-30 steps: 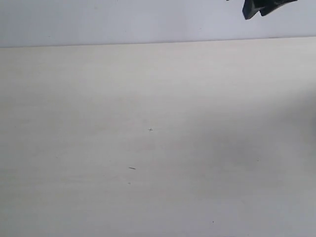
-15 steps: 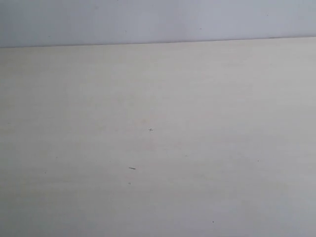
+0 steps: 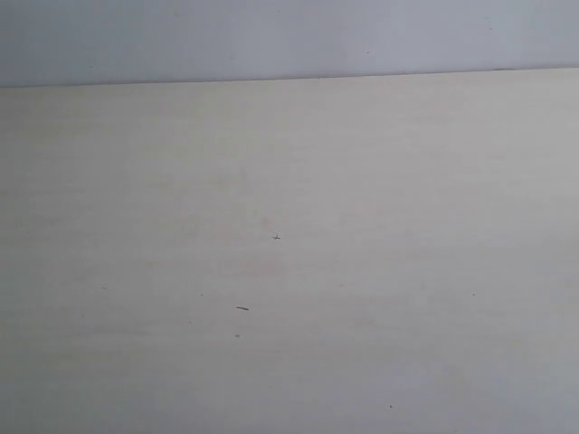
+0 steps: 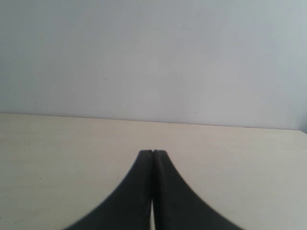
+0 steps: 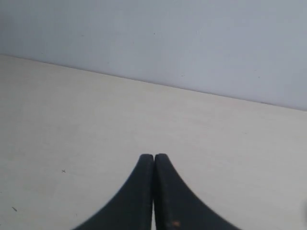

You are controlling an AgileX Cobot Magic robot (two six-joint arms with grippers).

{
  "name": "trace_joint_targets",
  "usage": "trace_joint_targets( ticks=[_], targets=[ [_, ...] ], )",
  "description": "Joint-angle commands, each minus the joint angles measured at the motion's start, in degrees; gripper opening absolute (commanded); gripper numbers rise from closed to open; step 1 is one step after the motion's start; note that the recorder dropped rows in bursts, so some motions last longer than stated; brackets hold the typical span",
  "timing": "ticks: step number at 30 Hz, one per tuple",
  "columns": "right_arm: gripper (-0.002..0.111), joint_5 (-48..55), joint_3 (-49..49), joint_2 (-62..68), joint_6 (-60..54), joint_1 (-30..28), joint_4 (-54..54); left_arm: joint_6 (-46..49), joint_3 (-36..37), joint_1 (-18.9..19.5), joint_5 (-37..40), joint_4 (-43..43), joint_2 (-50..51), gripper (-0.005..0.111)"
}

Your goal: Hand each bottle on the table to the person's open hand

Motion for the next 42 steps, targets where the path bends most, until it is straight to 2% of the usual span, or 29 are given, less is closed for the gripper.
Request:
trace_joint_targets(
  ticks=[1, 10, 17, 21, 27, 35, 42],
  targets=[
    [0.0, -0.1, 0.3, -0.4, 0.1, -0.2, 0.0, -0.3, 0.0, 0.1, -0.4, -0.4, -0.4, 0.0],
    [0.0, -1.4, 0.7, -2.1, 0.3, -0.3, 0.3, -0.3, 0.0, 0.1, -0.4, -0.4, -0.4, 0.0],
    [0.0, -24.5, 13.8, -12.3, 0.5, -1.9, 4.7, -0.3, 0.0, 0.1, -0.4, -0.4, -0.4, 0.0],
    [0.0, -31.9, 23.0, -17.0, 0.7, -4.8, 4.9, -0.3, 0.0, 0.1, -0.4, -0.4, -0.4, 0.0],
    [0.0, -32.2, 30.4, -22.5, 0.7, -8.6, 4.9, -0.3, 0.0, 0.1, -0.4, -0.4, -0.4, 0.0],
    [0.0, -35.4, 38.4, -25.8, 0.5, -9.4, 4.2, -0.3, 0.0, 0.1, -0.4, -0.4, -0.4, 0.0],
    [0.0, -35.5, 38.4, -25.8, 0.4, -12.7, 3.8, -0.3, 0.0, 0.1, -0.4, -0.4, -0.4, 0.0]
  ],
)
